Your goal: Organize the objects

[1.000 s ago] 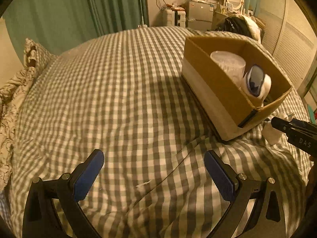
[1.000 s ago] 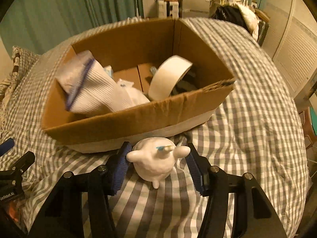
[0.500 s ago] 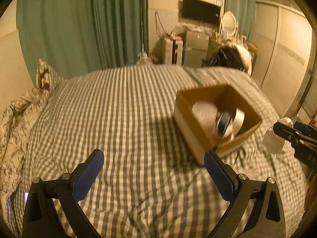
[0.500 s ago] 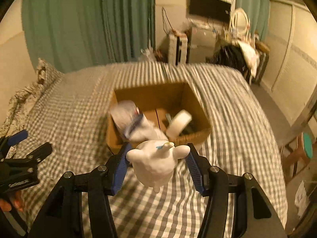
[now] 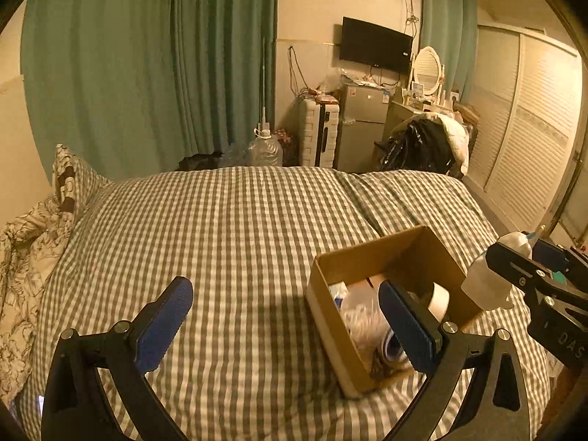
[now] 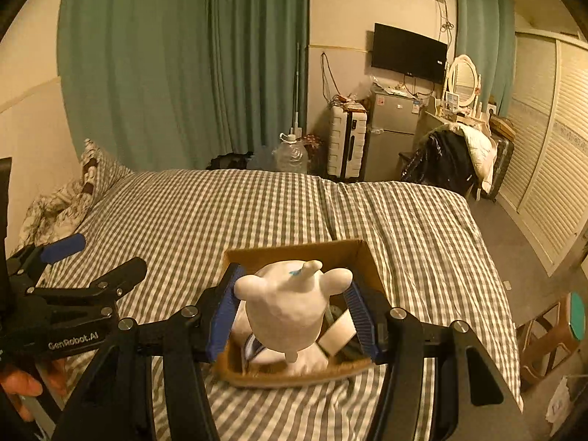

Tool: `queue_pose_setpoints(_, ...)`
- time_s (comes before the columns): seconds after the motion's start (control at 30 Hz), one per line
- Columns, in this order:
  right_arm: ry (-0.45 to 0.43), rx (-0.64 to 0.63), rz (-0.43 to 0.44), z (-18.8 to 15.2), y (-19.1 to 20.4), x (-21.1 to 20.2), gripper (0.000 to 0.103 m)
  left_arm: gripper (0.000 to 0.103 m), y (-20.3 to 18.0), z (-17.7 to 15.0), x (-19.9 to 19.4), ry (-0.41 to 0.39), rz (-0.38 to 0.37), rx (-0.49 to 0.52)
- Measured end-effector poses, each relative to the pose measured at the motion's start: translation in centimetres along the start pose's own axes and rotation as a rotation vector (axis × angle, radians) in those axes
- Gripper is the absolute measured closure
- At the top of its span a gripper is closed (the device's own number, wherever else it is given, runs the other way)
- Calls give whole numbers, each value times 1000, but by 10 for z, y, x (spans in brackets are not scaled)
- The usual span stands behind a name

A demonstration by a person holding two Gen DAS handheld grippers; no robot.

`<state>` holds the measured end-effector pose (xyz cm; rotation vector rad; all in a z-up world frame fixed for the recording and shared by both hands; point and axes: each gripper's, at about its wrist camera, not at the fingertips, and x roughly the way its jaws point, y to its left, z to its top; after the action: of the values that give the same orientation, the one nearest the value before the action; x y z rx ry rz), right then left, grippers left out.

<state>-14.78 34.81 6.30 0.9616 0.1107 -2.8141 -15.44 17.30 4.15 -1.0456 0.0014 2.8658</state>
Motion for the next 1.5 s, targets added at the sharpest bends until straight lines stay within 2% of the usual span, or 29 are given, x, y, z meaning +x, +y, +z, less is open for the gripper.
queue_pose_setpoints(0.3,104,92,-16,-3,-39,94,47,0,-12,-1,69,64,13,13)
queue_pose_setpoints(0.47,119,131,-36,-20,-54,115,47,0,-18,-10,84,85,19,36)
queue_pose_setpoints(0.57,113,136,-47,-22,-54,115,40,0,-17,-12,83,87,22,44)
queue_pose_setpoints(0.6,102,135,-53,-21,-54,111,34,0,-15,-11,80,84,24,44)
queue_pose_setpoints(0.83,10,132,-75,3,-46,59,22,0,-1,9,24,-8,29,25)
queue_pose_setpoints(0.97,-69,108,-73,23,-33,7,20,0,8,22,-30,-98,36,17)
queue_pose_setpoints(1.1,-153,65,-81,35,-14,-54,11,0,19,30,-84,-192,48,7)
queue_pose_setpoints(1.27,-251,34,-81,35,1,-122,9,0,33,26,-147,-308,30,-25)
queue_pose_setpoints(1.33,-287,36,-86,32,4,-144,4,0,35,21,-163,-340,48,-16)
queue_pose_setpoints(1.4,-326,36,-91,25,7,-165,0,0,37,15,-175,-360,70,-8)
queue_pose_setpoints(1.5,-359,28,-98,14,12,-180,0,0,42,2,-182,-379,78,-29)
